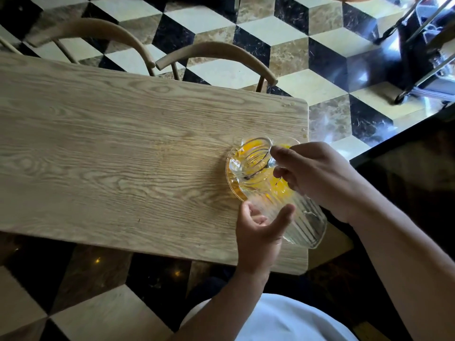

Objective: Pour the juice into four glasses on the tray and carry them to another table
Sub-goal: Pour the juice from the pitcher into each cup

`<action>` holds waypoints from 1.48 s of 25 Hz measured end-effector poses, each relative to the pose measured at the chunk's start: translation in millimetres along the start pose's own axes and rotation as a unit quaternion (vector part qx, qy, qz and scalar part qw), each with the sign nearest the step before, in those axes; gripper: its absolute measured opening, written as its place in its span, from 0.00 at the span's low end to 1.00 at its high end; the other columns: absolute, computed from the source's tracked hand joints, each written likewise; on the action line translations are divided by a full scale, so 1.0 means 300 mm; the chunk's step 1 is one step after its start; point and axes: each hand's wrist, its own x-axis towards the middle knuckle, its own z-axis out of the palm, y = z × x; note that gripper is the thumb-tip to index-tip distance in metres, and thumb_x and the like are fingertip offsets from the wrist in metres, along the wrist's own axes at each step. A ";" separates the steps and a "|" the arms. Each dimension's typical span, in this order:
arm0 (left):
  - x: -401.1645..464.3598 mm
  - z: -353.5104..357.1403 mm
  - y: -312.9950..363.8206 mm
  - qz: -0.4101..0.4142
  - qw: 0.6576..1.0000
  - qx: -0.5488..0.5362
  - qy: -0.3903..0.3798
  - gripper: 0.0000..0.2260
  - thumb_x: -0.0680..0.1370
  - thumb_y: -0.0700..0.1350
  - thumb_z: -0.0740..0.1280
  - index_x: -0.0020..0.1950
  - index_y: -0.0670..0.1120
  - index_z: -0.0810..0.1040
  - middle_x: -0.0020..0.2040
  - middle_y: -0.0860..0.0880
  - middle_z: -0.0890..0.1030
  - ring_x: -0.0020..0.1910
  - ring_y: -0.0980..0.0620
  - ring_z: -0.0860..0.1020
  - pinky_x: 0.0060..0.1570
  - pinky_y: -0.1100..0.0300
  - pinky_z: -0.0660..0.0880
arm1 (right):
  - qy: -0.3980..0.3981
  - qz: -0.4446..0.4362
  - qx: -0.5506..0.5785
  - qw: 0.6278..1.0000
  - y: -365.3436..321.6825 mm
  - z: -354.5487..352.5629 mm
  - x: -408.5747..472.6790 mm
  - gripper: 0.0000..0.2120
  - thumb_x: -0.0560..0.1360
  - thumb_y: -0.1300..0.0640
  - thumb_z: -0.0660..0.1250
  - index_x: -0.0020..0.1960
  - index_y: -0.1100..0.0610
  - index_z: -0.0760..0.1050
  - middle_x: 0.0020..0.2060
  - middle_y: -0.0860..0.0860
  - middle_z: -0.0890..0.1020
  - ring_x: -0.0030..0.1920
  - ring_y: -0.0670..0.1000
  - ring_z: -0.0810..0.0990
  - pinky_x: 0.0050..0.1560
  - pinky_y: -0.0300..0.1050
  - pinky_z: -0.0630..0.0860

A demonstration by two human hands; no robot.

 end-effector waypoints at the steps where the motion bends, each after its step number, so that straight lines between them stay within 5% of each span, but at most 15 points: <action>1: 0.005 -0.032 0.010 0.012 1.000 0.014 0.002 0.46 0.54 0.73 0.79 0.56 0.40 0.73 0.42 0.43 0.75 0.38 0.47 0.71 0.40 0.58 0.70 | -0.003 -0.002 0.030 1.000 -0.010 0.019 -0.008 0.24 0.76 0.38 0.66 0.33 0.56 0.82 0.26 0.53 0.74 0.29 0.51 0.69 0.36 0.49 0.65; 3: 0.014 -0.100 0.026 0.027 0.999 0.037 0.008 0.45 0.56 0.69 0.79 0.62 0.42 0.76 0.51 0.41 0.82 0.47 0.42 0.81 0.47 0.49 0.77 | -0.013 -0.002 0.070 0.997 -0.026 0.062 -0.011 0.25 0.73 0.39 0.65 0.35 0.61 0.81 0.26 0.53 0.74 0.30 0.52 0.69 0.37 0.51 0.65; 7: 0.043 -0.229 0.060 0.070 0.995 0.065 0.009 0.42 0.56 0.62 0.81 0.66 0.47 0.76 0.59 0.51 0.82 0.56 0.67 0.80 0.58 0.68 0.77 | -0.034 -0.004 0.128 0.991 -0.058 0.156 0.005 0.18 0.71 0.48 0.65 0.35 0.63 0.79 0.25 0.51 0.73 0.31 0.52 0.69 0.36 0.51 0.63; 11: 0.158 -0.386 0.113 0.090 0.992 0.086 -0.038 0.36 0.59 0.55 0.85 0.63 0.48 0.77 0.59 0.47 0.86 0.60 0.52 0.84 0.64 0.51 0.79 | -0.068 -0.021 0.198 0.978 -0.085 0.248 0.040 0.15 0.76 0.57 0.65 0.39 0.68 0.79 0.27 0.53 0.74 0.28 0.49 0.71 0.30 0.39 0.68; 14: 0.253 -0.489 0.171 0.090 0.989 0.095 -0.073 0.33 0.58 0.59 0.86 0.59 0.57 0.79 0.59 0.50 0.87 0.59 0.50 0.85 0.58 0.57 0.80 | -0.101 -0.026 0.247 0.963 -0.102 0.301 0.090 0.13 0.78 0.63 0.63 0.44 0.73 0.79 0.30 0.57 0.74 0.31 0.51 0.73 0.29 0.38 0.70; 20: 0.476 -0.608 0.277 0.072 0.974 0.148 -0.155 0.31 0.59 0.49 0.87 0.58 0.62 0.81 0.60 0.51 0.86 0.64 0.48 0.83 0.61 0.57 0.80 | -0.111 -0.054 0.238 0.963 -0.118 0.380 0.210 0.13 0.81 0.59 0.67 0.47 0.70 0.83 0.39 0.59 0.86 0.38 0.53 0.84 0.39 0.45 0.79; 25: 0.644 -0.628 0.348 0.059 0.945 0.250 -0.204 0.37 0.63 0.36 0.85 0.68 0.46 0.74 0.62 0.48 0.84 0.65 0.52 0.81 0.59 0.62 0.78 | -0.036 -0.131 0.125 0.983 -0.086 0.439 0.269 0.14 0.80 0.54 0.69 0.44 0.63 0.85 0.38 0.54 0.88 0.40 0.52 0.87 0.45 0.57 0.83; 28: 0.735 -0.620 0.392 0.085 0.914 0.320 -0.233 0.35 0.66 0.30 0.82 0.69 0.45 0.73 0.60 0.53 0.85 0.63 0.55 0.82 0.60 0.63 0.79 | -0.012 -0.145 0.094 0.985 -0.040 0.470 0.290 0.19 0.77 0.48 0.68 0.45 0.65 0.83 0.38 0.63 0.85 0.43 0.63 0.85 0.42 0.62 0.80; 31: 0.792 -0.625 0.432 0.099 0.892 0.354 -0.262 0.43 0.62 0.37 0.85 0.72 0.48 0.71 0.68 0.48 0.81 0.69 0.50 0.79 0.73 0.49 0.72 | -0.005 -0.146 0.134 0.980 0.011 0.487 0.307 0.12 0.79 0.53 0.71 0.50 0.62 0.85 0.41 0.58 0.88 0.45 0.57 0.87 0.46 0.61 0.81; 34: 0.824 -0.624 0.461 0.134 0.866 0.391 -0.281 0.42 0.59 0.46 0.85 0.70 0.52 0.73 0.66 0.55 0.79 0.69 0.56 0.78 0.75 0.53 0.71 | -0.013 -0.141 0.172 0.975 0.047 0.509 0.321 0.08 0.79 0.55 0.71 0.54 0.57 0.86 0.44 0.54 0.89 0.49 0.55 0.87 0.52 0.60 0.82; 37: 0.846 -0.616 0.476 0.167 0.848 0.419 -0.278 0.41 0.60 0.51 0.83 0.70 0.47 0.73 0.66 0.53 0.80 0.68 0.55 0.78 0.74 0.51 0.72 | -0.003 -0.146 0.169 0.975 0.062 0.536 0.336 0.09 0.78 0.54 0.72 0.56 0.55 0.86 0.46 0.48 0.89 0.48 0.44 0.86 0.52 0.46 0.81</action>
